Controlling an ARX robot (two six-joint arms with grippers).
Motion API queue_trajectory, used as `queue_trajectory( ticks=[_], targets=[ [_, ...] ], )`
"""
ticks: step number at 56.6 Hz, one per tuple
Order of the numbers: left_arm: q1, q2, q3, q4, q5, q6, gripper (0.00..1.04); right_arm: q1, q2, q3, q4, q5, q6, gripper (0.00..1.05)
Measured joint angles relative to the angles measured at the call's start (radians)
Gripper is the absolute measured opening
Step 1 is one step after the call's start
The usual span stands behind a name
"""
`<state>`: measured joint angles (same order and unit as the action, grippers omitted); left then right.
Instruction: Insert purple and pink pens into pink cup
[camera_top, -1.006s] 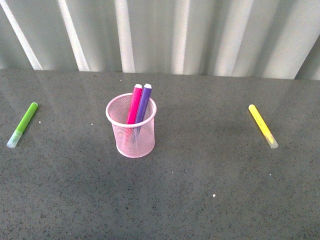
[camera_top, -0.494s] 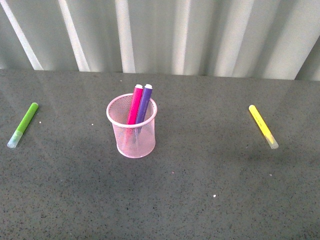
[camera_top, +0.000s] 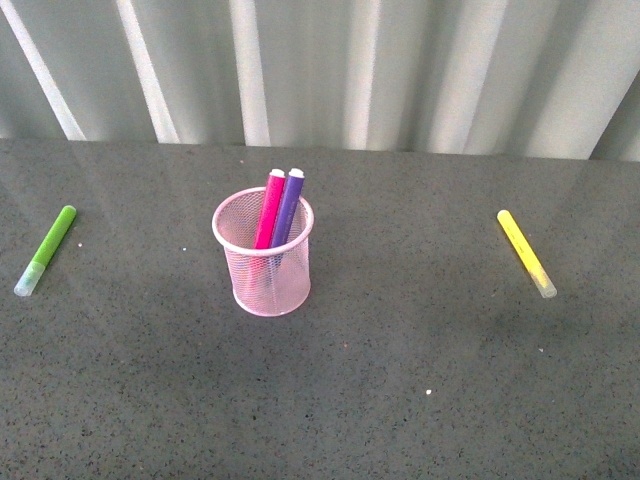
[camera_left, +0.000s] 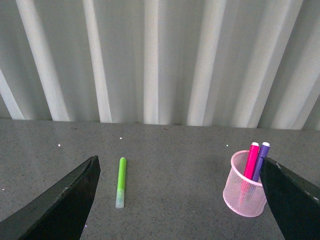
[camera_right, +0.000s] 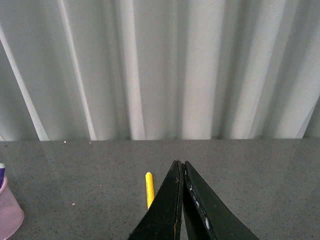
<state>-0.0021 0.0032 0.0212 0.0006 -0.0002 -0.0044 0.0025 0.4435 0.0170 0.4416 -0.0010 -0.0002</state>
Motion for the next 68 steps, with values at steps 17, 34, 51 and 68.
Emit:
queue_trajectory(
  ticks=[17,34,51,68],
  targets=[
    [0.0,0.0,0.0,0.0,0.0,0.0,0.98,0.0,-0.15,0.0,-0.145,0.0,0.0,0.03],
    [0.0,0.0,0.0,0.0,0.0,0.0,0.98,0.0,-0.241,0.0,-0.235,0.0,0.0,0.03],
    [0.0,0.0,0.0,0.0,0.0,0.0,0.98,0.0,-0.434,0.0,-0.435,0.002,0.0,0.03],
    [0.0,-0.001,0.0,0.0,0.0,0.0,0.98,0.0,-0.439,0.0,-0.441,0.003,0.0,0.12]
  ],
)
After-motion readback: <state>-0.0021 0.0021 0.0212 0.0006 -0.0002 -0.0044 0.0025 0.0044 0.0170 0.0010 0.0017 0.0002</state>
